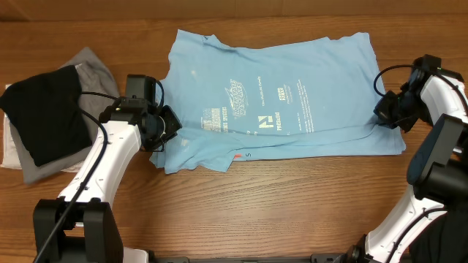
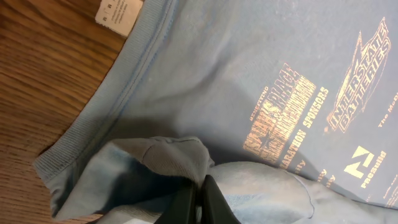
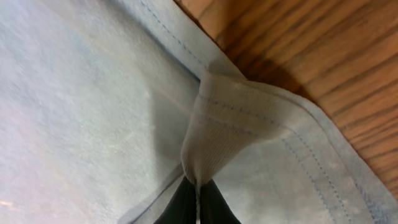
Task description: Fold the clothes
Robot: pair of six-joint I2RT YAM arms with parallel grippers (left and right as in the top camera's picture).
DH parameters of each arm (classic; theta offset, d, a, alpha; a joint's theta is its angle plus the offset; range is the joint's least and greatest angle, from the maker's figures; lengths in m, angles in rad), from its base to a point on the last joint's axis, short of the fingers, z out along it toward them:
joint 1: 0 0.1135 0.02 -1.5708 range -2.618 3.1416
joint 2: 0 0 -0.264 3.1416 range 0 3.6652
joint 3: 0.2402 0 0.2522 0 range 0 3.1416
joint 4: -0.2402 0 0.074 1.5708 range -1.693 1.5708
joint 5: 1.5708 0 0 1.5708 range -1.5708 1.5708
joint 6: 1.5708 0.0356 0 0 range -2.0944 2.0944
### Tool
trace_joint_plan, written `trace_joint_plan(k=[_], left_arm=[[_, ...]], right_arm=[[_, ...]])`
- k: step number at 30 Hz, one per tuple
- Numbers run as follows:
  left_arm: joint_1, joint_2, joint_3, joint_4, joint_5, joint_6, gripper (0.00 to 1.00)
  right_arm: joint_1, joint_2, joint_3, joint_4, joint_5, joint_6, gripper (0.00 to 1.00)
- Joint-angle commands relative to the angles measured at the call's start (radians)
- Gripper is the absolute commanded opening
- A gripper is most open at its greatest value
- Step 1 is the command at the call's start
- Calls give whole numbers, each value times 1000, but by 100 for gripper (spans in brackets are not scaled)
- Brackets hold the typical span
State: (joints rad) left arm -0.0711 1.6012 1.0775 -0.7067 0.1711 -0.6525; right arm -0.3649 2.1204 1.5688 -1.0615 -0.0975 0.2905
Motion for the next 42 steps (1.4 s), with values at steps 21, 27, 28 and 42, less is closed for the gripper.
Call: trace_joint_plan(k=[21,27,28,42], left_arm=[[160,2,49,136,262,55,4],[151,14,49,148,222,54,4],[149,19,49,148,212,54,4],[148,115,49,330,206,54,8]], right_arm=[[11,-33,225,-34,10,-3,4],[28,-33,224,-16,10,-3,4],[31,-33,224,-13,10,-3,4],[50,-32,224,3,22,-2,4]])
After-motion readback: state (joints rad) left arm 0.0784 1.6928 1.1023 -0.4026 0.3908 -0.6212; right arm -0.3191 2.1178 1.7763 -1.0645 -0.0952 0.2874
